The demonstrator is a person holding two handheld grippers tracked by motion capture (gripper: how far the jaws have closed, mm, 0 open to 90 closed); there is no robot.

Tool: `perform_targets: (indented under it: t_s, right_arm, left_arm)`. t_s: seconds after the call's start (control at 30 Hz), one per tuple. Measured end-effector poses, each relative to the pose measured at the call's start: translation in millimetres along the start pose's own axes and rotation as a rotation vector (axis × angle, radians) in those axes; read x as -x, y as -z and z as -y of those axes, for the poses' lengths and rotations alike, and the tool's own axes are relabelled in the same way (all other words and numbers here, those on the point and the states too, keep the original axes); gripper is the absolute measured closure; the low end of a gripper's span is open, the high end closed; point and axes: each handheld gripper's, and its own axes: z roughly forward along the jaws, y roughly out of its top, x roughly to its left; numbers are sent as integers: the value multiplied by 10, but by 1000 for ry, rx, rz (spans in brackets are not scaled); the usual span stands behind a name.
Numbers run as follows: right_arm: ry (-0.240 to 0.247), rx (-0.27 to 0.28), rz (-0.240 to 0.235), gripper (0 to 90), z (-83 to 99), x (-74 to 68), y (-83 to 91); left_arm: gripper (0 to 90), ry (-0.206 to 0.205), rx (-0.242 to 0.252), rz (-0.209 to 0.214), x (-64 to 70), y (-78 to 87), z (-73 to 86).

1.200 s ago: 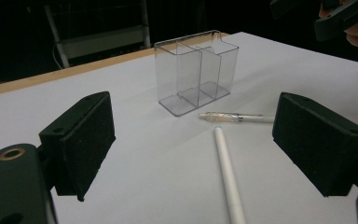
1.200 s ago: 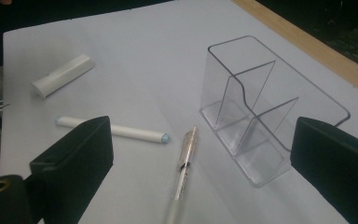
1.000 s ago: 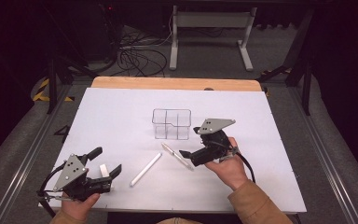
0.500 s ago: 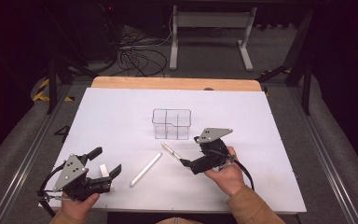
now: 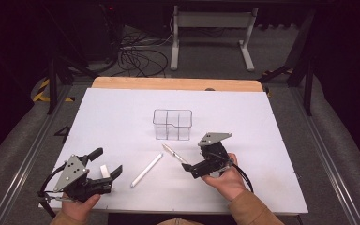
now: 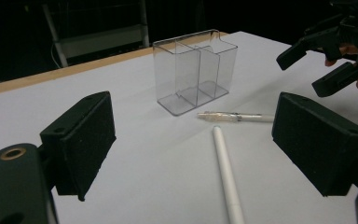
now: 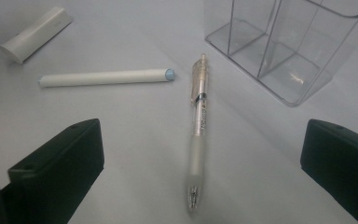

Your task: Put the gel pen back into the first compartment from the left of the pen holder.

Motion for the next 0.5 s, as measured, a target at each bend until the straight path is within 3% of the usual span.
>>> perform_targets:
  t_s: [0.2, 0.5]
  right_arm:
    - [12, -11, 16, 56, -5, -57, -24]
    - [34, -58, 54, 304, 34, -120, -77]
  left_arm:
    - [139, -2, 1, 1, -5, 4, 0]
    - [140, -4, 1, -1, -5, 7, -1]
